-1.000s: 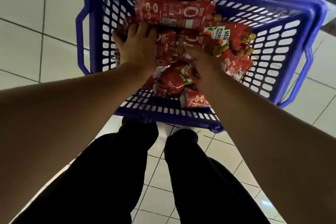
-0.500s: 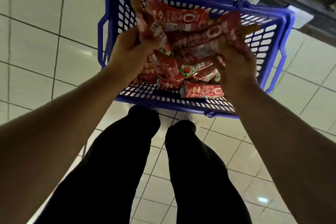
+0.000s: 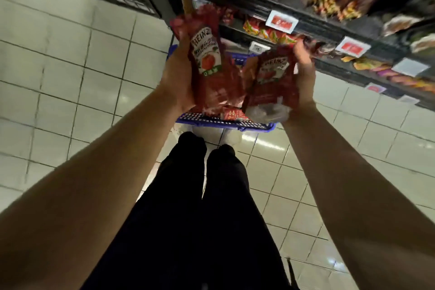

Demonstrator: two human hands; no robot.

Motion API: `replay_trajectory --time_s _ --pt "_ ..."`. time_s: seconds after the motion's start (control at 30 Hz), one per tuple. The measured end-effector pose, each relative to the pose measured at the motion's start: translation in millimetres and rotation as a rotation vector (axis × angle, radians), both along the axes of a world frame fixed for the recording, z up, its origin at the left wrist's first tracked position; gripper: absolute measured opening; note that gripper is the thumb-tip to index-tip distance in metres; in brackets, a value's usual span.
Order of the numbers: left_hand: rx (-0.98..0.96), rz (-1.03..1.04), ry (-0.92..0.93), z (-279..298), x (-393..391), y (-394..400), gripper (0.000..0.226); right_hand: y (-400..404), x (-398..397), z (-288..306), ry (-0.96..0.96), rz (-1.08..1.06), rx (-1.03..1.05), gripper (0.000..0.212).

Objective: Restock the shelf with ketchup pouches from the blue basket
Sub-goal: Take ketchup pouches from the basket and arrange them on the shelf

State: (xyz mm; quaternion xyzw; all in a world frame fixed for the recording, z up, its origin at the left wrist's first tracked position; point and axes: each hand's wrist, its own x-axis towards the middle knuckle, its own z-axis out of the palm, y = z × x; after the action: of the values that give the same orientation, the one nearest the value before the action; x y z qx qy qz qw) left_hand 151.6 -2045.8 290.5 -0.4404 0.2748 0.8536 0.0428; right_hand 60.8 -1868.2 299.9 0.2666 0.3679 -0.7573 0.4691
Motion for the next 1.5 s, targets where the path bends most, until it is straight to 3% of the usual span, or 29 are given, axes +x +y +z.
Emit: replay_trajectory --time_s 0.1,0.2,0.27,0.33,0.5,0.9,1.5 --pt "0.062 -0.077 0.101 69.7 -5.0 2.9 0.074 4.3 8.3 65.1 0.045 0.199 0.067 0.043" --pt "-0.174 -0.298 0.029 130.1 -6.4 10.7 0.05 16.8 7.0 115.2 0.093 0.231 0.194 0.028" --pt "-0.334 -0.312 -0.016 159.5 -10.8 10.6 0.028 25.4 1.3 142.1 0.05 0.21 0.236 0.029" --pt "-0.344 -0.3 0.0 193.8 -18.6 9.7 0.016 37.9 -5.3 167.5 0.047 0.23 0.226 0.034" --pt "-0.421 -0.315 0.163 265.6 -40.1 0.0 0.02 51.8 -19.6 238.9 0.218 0.26 0.143 0.035" --pt "-0.849 -0.199 0.504 414.5 -72.3 -23.8 0.01 16.3 -60.8 398.8 0.929 0.17 0.049 0.021" --pt "-0.923 -0.193 0.8 549.2 -171.6 -158.9 0.02 -101.6 -114.9 540.0 1.259 -0.074 0.195 0.027"
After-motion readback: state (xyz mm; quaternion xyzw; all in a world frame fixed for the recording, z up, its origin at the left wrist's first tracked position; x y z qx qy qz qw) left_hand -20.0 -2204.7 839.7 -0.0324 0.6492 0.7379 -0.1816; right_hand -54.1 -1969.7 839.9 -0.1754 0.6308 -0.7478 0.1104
